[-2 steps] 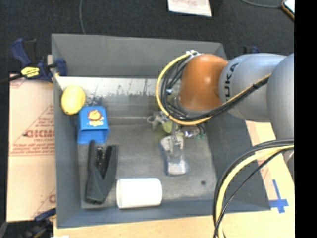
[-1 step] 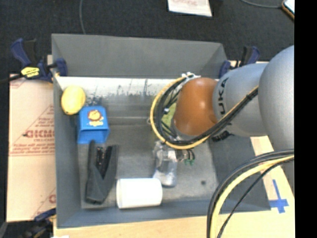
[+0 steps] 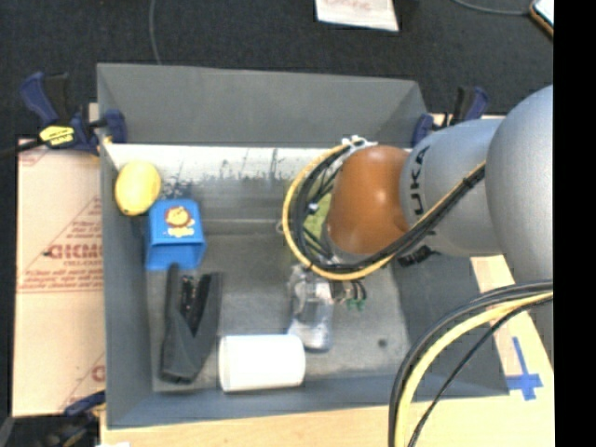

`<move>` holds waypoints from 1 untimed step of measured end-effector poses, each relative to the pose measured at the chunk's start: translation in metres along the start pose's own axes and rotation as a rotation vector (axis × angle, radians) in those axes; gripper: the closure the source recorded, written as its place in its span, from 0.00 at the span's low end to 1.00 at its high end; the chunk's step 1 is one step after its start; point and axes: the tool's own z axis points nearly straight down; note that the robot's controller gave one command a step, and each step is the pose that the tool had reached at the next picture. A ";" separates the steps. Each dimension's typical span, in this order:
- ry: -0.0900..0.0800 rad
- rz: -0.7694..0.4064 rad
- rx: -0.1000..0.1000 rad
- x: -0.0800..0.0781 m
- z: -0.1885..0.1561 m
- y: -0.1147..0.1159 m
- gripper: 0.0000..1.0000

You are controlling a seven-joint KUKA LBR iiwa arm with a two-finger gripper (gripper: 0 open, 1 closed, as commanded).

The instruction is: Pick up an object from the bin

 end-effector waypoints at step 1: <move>0.011 0.001 0.001 0.003 -0.025 0.000 1.00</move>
Offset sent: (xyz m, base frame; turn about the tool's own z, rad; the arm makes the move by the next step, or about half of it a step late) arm -0.0020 -0.0001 0.0806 0.0003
